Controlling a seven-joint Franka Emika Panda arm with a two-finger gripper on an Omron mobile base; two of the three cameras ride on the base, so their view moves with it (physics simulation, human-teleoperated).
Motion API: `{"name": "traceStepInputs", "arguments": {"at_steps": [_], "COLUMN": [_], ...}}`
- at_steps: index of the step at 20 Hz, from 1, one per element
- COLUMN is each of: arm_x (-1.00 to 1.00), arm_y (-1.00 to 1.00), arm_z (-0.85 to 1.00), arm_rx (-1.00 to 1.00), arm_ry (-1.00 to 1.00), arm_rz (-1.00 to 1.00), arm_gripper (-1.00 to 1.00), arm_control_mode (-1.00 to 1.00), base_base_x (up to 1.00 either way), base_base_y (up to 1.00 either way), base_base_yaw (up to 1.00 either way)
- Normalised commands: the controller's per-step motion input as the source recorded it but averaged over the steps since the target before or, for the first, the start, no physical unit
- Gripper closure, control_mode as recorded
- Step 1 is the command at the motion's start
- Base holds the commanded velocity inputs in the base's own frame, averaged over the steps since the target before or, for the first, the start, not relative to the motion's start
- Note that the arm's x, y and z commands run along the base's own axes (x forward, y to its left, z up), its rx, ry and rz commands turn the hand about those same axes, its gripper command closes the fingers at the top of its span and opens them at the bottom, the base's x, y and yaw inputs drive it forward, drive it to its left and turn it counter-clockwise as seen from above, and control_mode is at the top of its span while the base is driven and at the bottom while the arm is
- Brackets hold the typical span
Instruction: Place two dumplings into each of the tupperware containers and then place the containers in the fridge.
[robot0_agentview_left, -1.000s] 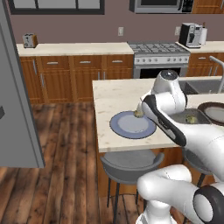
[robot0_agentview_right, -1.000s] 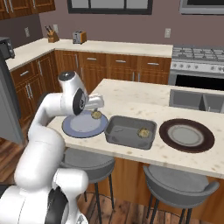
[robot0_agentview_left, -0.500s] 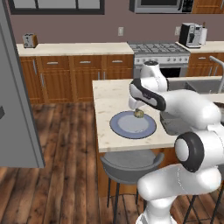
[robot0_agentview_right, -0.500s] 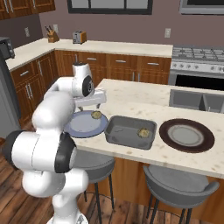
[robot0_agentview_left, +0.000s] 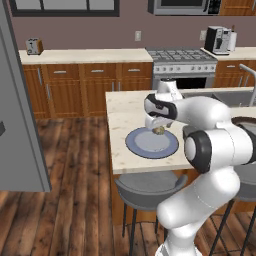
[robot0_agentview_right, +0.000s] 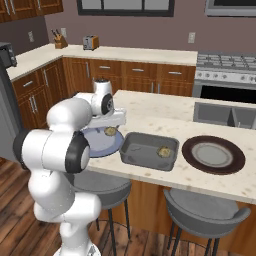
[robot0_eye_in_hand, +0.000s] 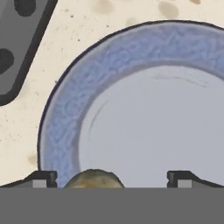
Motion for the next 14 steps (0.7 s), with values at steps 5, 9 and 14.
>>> {"name": "traceStepInputs", "arguments": {"at_steps": [5, 9, 14], "arm_x": [0.18, 0.18, 0.13], "arm_y": [0.00, -0.01, 0.00], "arm_z": [-0.20, -0.20, -0.04], "arm_rx": [0.00, 0.00, 0.00], "arm_ry": [0.00, 0.00, -0.03], "arm_rz": [0.00, 0.00, 0.00], "arm_gripper": [-1.00, -1.00, -1.00], "arm_control_mode": [-1.00, -1.00, -1.00], "base_base_x": [0.00, 0.00, 0.00], "base_base_y": [0.00, 0.00, 0.00], "base_base_yaw": [0.00, 0.00, 0.00]}}
